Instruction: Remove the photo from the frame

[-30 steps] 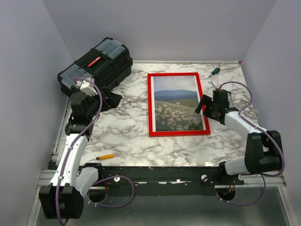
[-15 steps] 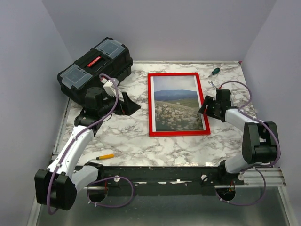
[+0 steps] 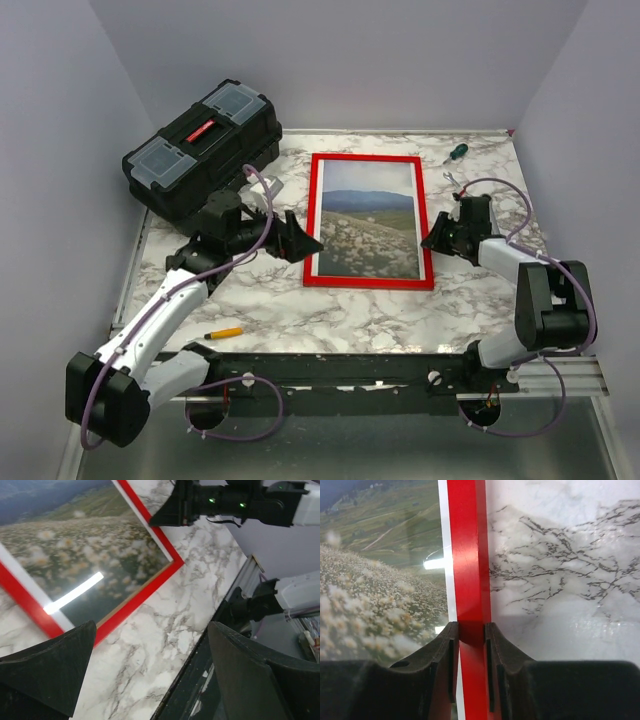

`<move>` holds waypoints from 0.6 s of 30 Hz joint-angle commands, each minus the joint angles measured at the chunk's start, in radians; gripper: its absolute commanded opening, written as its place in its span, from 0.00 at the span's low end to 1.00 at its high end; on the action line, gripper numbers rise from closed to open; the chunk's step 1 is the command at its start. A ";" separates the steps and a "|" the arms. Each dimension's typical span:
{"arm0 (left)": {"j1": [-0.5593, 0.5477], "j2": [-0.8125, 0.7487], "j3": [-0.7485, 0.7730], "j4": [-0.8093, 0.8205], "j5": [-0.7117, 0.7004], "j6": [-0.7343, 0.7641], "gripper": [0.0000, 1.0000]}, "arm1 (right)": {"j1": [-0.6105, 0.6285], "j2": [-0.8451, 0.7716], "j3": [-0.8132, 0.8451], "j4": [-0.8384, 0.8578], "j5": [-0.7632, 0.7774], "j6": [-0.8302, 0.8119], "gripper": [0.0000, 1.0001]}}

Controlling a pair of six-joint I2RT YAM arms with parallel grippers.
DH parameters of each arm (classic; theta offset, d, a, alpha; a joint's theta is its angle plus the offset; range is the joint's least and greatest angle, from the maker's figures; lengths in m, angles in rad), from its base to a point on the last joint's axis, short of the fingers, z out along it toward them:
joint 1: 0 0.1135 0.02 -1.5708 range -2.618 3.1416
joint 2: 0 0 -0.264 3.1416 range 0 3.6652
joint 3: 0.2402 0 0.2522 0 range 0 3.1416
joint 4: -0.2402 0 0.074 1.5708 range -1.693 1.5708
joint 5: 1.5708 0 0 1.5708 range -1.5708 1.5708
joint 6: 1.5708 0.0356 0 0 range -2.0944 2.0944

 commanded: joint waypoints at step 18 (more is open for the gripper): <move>-0.788 0.148 -0.005 0.109 -0.864 0.207 0.99 | 0.006 -0.083 0.031 -0.118 -0.260 0.184 0.01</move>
